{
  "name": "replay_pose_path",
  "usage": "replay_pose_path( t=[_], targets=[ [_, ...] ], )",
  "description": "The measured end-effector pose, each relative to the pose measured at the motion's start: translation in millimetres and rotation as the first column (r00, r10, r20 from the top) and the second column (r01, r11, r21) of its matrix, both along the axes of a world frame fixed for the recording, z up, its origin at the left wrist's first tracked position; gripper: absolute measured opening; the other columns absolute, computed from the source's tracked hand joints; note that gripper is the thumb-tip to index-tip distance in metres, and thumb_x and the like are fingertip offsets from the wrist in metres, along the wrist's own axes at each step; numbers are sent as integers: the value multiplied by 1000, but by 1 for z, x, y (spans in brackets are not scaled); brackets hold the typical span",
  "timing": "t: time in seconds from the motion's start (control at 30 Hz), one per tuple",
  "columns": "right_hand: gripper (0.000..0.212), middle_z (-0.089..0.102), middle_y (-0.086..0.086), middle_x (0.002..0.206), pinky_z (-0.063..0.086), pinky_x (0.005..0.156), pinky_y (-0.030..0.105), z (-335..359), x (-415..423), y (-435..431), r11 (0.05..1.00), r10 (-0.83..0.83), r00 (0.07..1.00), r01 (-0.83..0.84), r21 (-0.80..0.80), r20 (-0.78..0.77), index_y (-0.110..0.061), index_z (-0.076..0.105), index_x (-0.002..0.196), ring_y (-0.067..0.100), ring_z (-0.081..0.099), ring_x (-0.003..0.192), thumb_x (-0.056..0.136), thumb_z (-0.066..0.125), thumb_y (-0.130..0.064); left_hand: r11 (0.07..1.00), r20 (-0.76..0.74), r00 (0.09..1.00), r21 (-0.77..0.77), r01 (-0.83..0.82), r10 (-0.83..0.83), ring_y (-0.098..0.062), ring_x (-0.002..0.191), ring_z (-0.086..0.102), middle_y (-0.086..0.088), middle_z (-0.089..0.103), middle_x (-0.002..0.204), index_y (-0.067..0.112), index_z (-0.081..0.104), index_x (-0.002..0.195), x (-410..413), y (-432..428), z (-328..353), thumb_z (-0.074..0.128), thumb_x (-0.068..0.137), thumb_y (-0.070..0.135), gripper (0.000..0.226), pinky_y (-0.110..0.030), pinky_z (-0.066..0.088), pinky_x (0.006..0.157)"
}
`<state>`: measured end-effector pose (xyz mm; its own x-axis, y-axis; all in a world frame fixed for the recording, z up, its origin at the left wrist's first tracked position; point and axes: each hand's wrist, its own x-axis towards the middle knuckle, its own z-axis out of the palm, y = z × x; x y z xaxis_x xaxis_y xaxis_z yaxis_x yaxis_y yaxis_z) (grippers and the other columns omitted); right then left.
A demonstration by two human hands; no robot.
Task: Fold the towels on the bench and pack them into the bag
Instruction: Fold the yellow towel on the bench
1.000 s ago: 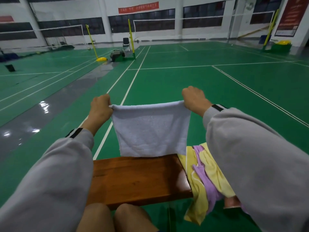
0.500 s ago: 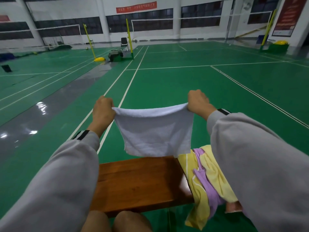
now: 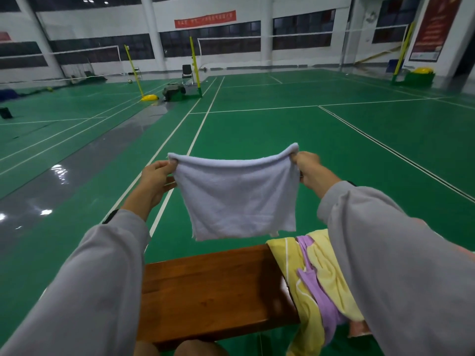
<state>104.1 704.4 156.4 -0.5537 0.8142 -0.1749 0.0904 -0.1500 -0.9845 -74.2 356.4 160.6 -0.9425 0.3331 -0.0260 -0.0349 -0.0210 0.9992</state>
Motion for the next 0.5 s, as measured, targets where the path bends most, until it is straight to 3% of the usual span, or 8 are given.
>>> replay_pose_path(
  t=[0.1,0.2,0.3,0.4,0.5],
  targets=[
    [2,74,10,104,56,72,38,6,-2,-3,999,-39,997,40,14,-72,-19,70,91,24,63,79,92,68,-17,995,-21,1000,95,-8,10,-29,97,66,-14,66,113,8,59,106,4,9,4,66,97,20,17,-38,58,79],
    [11,71,9,96,48,60,31,17,2,-10,1000,-16,988,18,16,-155,-18,68,90,21,60,76,94,63,-9,986,-47,998,163,-39,47,-25,93,63,-12,64,111,9,54,111,12,11,11,60,102,14,13,-36,57,75],
    [15,66,5,84,47,58,30,27,10,-20,999,51,968,-46,26,-248,-15,65,88,17,58,71,95,60,-2,972,-58,996,226,-55,70,-20,86,61,-8,63,103,13,52,106,24,4,22,57,103,13,6,-35,56,72],
    [19,66,5,82,47,59,30,25,22,-35,998,59,942,-62,3,-332,-15,65,84,16,57,70,96,60,-1,978,-88,995,205,-26,44,-18,84,61,-6,63,101,16,53,100,34,-17,23,56,104,14,5,-33,54,70],
    [13,58,3,71,36,49,24,-2,41,-53,990,96,939,-124,-66,-329,-15,65,84,14,49,58,89,60,-3,991,-93,995,120,55,-44,-18,87,61,-5,64,99,13,57,100,57,-44,4,52,105,13,7,-32,53,74]
  ],
)
